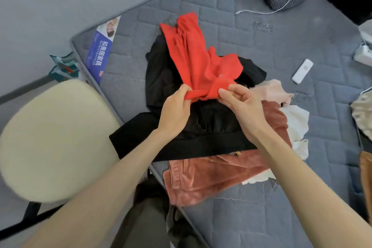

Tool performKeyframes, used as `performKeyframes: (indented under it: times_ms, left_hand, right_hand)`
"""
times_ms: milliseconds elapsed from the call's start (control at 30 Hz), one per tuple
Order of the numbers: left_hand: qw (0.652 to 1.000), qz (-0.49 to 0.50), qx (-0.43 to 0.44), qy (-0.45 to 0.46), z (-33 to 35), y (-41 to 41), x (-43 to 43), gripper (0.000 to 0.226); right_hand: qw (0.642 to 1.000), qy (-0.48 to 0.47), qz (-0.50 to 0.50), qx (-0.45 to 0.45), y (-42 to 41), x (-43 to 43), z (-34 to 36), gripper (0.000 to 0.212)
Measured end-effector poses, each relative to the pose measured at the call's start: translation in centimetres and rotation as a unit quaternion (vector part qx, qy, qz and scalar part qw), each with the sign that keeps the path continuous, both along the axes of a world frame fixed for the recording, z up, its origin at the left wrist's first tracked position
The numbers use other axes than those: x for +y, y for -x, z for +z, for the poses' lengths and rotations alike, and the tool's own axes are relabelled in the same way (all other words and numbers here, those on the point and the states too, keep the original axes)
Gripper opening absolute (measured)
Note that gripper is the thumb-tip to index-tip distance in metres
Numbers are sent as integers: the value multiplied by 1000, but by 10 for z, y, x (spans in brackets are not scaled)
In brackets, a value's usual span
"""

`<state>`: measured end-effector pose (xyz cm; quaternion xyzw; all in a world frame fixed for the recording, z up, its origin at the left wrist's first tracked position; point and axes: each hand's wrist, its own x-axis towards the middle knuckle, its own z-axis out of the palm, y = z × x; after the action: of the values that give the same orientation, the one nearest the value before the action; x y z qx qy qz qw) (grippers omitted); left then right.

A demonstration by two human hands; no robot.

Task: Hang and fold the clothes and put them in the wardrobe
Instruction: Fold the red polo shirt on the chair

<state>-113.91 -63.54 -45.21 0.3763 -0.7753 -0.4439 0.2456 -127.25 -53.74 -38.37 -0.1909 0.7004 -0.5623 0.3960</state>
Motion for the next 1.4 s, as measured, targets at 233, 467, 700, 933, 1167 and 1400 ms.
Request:
performKeyframes:
  times_ms: [233, 467, 700, 933, 1167, 1400]
  left_hand:
    - [992, 117, 32, -42, 86, -90, 58, 25]
    - [974, 169, 104, -106, 161, -195, 112, 18]
    - [957, 203, 168, -124, 211, -278, 146, 22]
    - [925, 348, 149, -35, 226, -399, 130, 21]
    - [954, 275, 96, -77, 213, -471, 133, 18]
    - [956, 289, 34, -29, 189, -490, 125, 25]
  right_hand:
    - [921, -59, 309, 230, -41, 50, 17, 111]
    - [827, -221, 453, 250, -141, 85, -28, 104]
    - [913, -29, 369, 172, -255, 92, -13, 29]
    - [950, 50, 273, 142, -301, 74, 48, 17]
    - [926, 38, 149, 344, -301, 86, 118, 44]
    - [915, -92, 182, 348, -306, 101, 124, 50]
